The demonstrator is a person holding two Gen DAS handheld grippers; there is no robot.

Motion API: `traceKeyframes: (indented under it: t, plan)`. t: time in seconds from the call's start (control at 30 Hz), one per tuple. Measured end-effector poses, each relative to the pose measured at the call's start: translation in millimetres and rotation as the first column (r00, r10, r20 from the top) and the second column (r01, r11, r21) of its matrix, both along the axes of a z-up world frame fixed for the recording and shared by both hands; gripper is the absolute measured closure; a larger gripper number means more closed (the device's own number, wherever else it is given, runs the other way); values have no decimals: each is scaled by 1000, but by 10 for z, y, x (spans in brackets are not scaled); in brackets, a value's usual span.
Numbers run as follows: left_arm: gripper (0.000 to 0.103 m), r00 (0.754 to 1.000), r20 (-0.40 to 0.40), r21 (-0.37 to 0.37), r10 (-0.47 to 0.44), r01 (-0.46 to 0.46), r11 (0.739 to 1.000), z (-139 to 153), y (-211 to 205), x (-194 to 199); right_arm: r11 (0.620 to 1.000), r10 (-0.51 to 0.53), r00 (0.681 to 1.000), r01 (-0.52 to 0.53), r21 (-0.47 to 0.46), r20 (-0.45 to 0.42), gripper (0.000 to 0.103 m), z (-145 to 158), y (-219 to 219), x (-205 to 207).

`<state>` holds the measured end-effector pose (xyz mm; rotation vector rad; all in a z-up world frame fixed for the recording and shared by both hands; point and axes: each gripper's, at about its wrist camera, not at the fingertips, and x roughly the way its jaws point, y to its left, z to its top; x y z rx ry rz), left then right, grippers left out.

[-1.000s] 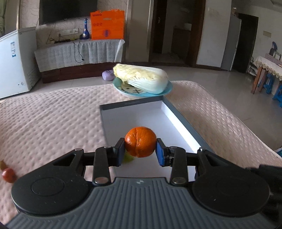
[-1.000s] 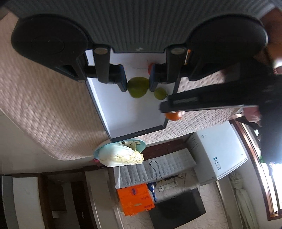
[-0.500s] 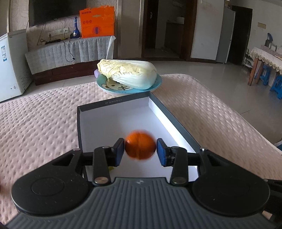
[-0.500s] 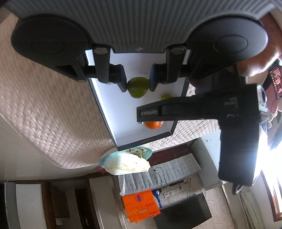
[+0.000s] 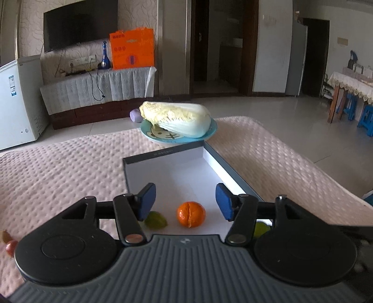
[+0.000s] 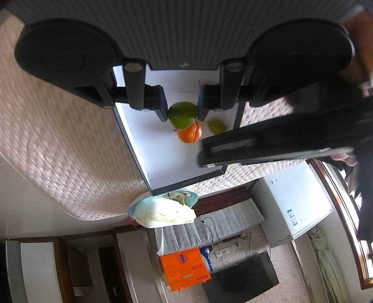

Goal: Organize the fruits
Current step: 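Open the left tool to drop the orange into the box, then lower the green tomato into the box and open the right tool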

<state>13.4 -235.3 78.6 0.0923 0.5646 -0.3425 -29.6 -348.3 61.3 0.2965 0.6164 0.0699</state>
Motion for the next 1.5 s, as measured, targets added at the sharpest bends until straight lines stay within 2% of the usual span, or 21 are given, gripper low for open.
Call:
traceKeyframes:
  t: [0.2, 0.33, 0.47, 0.5, 0.6, 0.73, 0.83, 0.93, 1.03, 1.27, 1.33, 1.5]
  plan:
    - [35, 1000, 18, -27, 12, -11, 1000, 146, 493, -478, 1000, -9, 1000, 9, 10, 6, 73, 6, 20, 7]
    - [35, 997, 6, -65, 80, -79, 995, 169, 906, -720, 1000, -13, 1000, 13, -2, 13, 73, 13, 51, 31]
    - [35, 989, -34, -113, 143, -146, 983, 41, 1225, -789, 1000, -22, 1000, 22, -14, -1, 73, -23, 77, 89]
    - [35, 988, -41, -101, 151, -155, 983, -33, 1284, -798, 1000, -24, 1000, 24, -16, -2, 73, -29, 86, 95]
    - [35, 981, -66, 3, 182, -182, 983, -204, 1391, -746, 1000, -18, 1000, 17, -18, -13, 73, -58, 142, 126]
    - [35, 975, -22, 28, 222, -222, 975, -211, 1597, -698, 1000, -9, 1000, 9, -27, -20, 73, -94, 232, 183]
    - [35, 971, -65, -12, 232, -233, 972, -232, 1792, -702, 1000, -2, 1000, 2, -18, -14, 73, -105, 302, 201]
    - [35, 966, -63, 2, 249, -250, 968, -244, 1912, -720, 998, 19, 1000, -20, -61, -8, 73, -116, 420, 219]
    - [35, 960, -77, -18, 271, -273, 962, -235, 2074, -701, 998, 26, 1000, -26, -64, 5, 73, -111, 465, 234]
    - [35, 955, -43, -4, 295, -295, 955, -169, 2292, -793, 996, 3, 1000, -2, -86, 17, 73, -95, 451, 317]
    - [35, 954, -41, -20, 296, -297, 955, -132, 2327, -816, 997, -3, 1000, 3, -81, 8, 73, -108, 440, 352]
    - [35, 959, -28, -25, 282, -283, 959, -81, 2304, -875, 993, -16, 1000, 14, -115, -12, 73, -141, 503, 413]
